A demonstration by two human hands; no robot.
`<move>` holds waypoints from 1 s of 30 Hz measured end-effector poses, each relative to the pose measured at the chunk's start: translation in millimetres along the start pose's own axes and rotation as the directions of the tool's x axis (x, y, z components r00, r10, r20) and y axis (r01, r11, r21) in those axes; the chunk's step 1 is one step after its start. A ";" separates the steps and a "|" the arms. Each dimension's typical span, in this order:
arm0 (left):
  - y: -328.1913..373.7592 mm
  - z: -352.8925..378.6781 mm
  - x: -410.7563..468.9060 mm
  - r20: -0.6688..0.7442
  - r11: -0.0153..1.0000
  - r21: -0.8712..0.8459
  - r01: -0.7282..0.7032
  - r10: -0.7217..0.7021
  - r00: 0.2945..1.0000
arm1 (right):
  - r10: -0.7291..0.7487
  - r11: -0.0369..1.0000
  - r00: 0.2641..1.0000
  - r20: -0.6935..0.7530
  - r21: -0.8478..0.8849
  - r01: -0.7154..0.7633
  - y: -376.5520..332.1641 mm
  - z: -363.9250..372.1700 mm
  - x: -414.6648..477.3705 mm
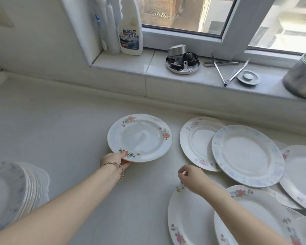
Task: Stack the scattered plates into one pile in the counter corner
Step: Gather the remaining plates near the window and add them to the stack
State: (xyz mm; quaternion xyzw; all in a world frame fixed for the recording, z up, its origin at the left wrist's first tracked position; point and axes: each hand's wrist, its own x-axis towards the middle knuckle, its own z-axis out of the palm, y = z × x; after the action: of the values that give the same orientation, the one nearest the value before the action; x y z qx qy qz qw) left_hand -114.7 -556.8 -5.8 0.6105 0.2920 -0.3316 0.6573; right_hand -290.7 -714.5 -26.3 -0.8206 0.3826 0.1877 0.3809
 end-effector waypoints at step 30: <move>71.5 -427.0 -34.8 -0.209 0.975 -0.094 -0.202 0.179 0.961 | -0.253 0.901 0.961 0.108 -0.337 0.275 -253.3 201.8 -56.1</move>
State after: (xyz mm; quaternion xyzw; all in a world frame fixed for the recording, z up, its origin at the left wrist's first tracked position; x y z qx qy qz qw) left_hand -70.3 -126.2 29.3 0.6272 0.3144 -0.1866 0.6877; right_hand -134.6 -426.4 0.3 -0.9131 0.2166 0.2242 0.2629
